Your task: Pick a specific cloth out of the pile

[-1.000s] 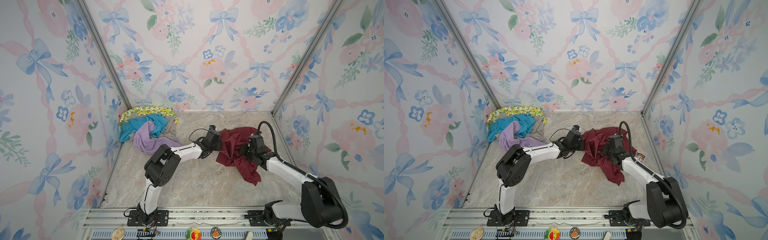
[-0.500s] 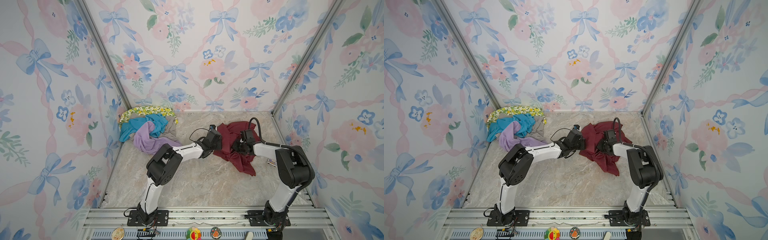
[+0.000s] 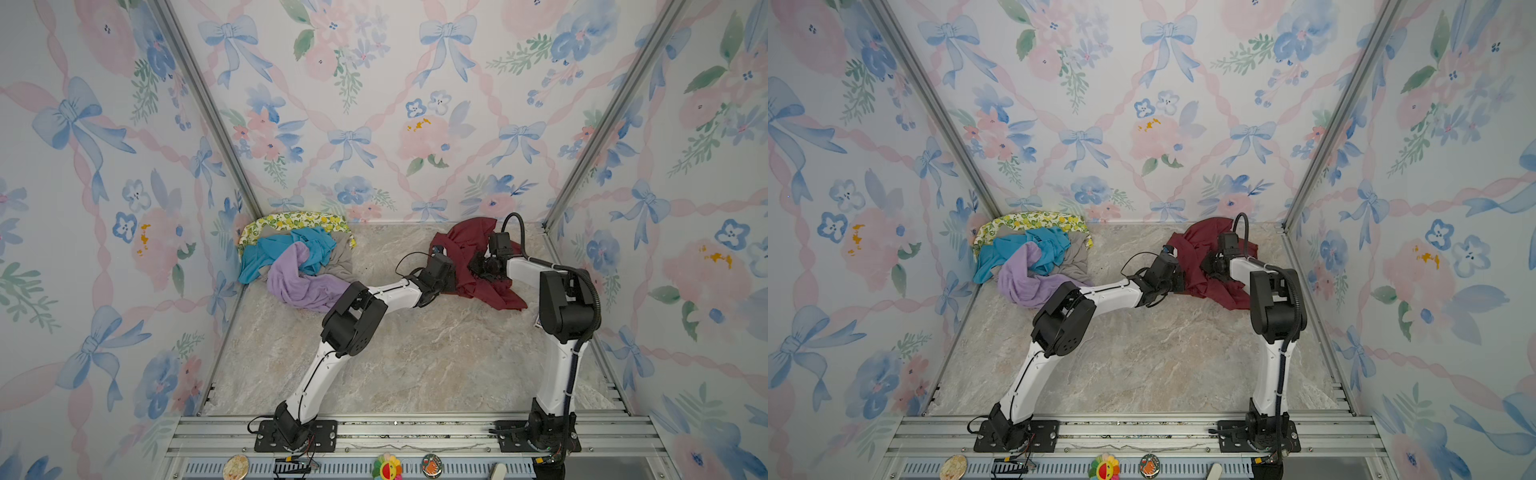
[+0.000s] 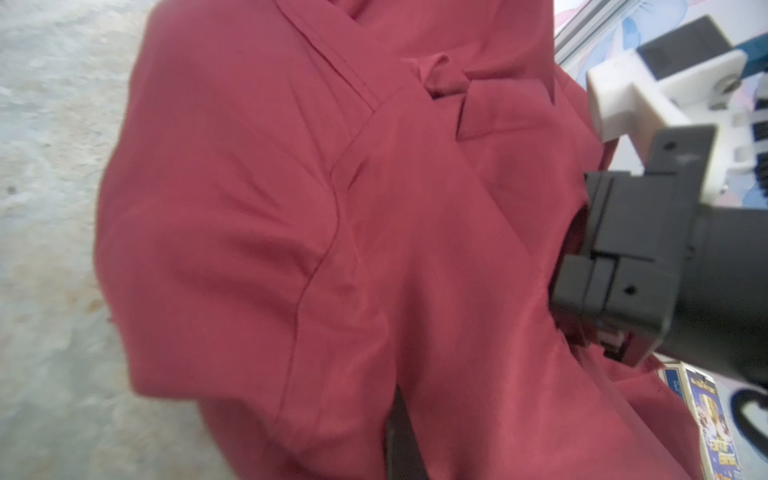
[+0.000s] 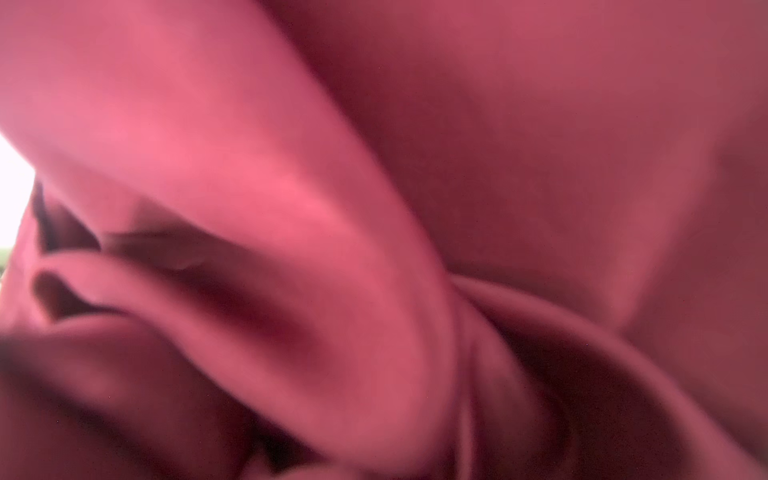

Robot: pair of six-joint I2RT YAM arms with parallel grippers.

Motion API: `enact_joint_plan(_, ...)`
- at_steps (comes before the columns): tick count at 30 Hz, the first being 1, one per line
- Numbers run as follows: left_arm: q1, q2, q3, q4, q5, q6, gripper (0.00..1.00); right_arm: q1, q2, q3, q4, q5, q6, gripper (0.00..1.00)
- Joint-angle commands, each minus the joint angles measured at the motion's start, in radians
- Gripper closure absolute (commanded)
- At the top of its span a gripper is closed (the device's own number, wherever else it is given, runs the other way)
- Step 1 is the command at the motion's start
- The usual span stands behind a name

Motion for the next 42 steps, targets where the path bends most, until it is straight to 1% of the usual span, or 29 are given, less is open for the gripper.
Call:
enact_joint_plan(1, -0.011, 0.051, 0.062, -0.005, 0.044, -0.033, 1.00, -0.025, 0.054, 0.083, -0.070, -0.025, -0.024, 0.86)
enact_joint_plan(4, -0.017, 0.078, 0.104, -0.005, 0.067, -0.054, 0.99, -0.041, 0.070, 0.127, -0.077, -0.038, -0.024, 0.79)
enact_joint_plan(7, -0.023, 0.075, 0.106, -0.005, 0.078, -0.066, 0.96, -0.053, 0.042, 0.115, -0.059, -0.042, -0.024, 0.73)
enact_joint_plan(8, -0.027, 0.068, 0.100, -0.004, 0.076, -0.062, 0.96, -0.056, 0.023, 0.103, -0.049, -0.040, -0.024, 0.69)
enact_joint_plan(10, -0.035, 0.054, 0.085, -0.003, 0.068, -0.059, 0.90, -0.058, -0.014, 0.075, -0.022, -0.033, -0.058, 0.56)
enact_joint_plan(11, -0.037, 0.052, 0.082, -0.004, 0.066, -0.056, 0.84, -0.062, -0.035, 0.059, -0.008, -0.032, -0.061, 0.51)
enact_joint_plan(13, -0.035, 0.046, 0.075, -0.004, 0.068, -0.050, 0.67, -0.075, -0.083, 0.022, 0.036, -0.053, -0.075, 0.43)
enact_joint_plan(15, -0.024, 0.025, 0.065, -0.010, 0.058, -0.045, 0.45, -0.094, -0.156, -0.002, 0.032, -0.050, -0.111, 0.35)
enact_joint_plan(18, -0.005, -0.038, 0.025, -0.015, 0.045, -0.026, 0.24, -0.122, -0.265, -0.022, -0.010, -0.041, -0.152, 0.24)
enact_joint_plan(20, 0.001, -0.089, -0.021, -0.015, 0.023, -0.011, 0.16, -0.129, -0.329, -0.030, -0.046, -0.023, -0.179, 0.16)
enact_joint_plan(22, 0.003, -0.133, -0.058, -0.015, 0.021, 0.011, 0.13, -0.128, -0.386, -0.037, -0.087, -0.012, -0.211, 0.09)
enact_joint_plan(24, 0.009, -0.177, -0.096, -0.013, 0.038, 0.035, 0.11, -0.127, -0.452, -0.064, -0.106, 0.002, -0.232, 0.00)
enact_joint_plan(26, 0.013, -0.215, -0.126, -0.010, 0.067, 0.072, 0.08, -0.126, -0.521, -0.092, -0.116, 0.013, -0.246, 0.03)
enact_joint_plan(31, 0.021, -0.323, -0.218, 0.029, 0.128, 0.156, 0.02, -0.112, -0.639, -0.148, -0.154, 0.053, -0.291, 0.03)
enact_joint_plan(37, 0.042, -0.500, -0.403, 0.123, 0.142, 0.192, 0.02, -0.071, -0.789, -0.265, -0.167, 0.108, -0.366, 0.03)
enact_joint_plan(40, 0.065, -0.619, -0.504, 0.154, 0.135, 0.219, 0.02, -0.053, -0.873, -0.344, -0.149, 0.129, -0.393, 0.03)
enact_joint_plan(42, 0.096, -0.714, -0.571, 0.176, 0.136, 0.226, 0.02, -0.042, -0.923, -0.386, -0.143, 0.149, -0.401, 0.03)
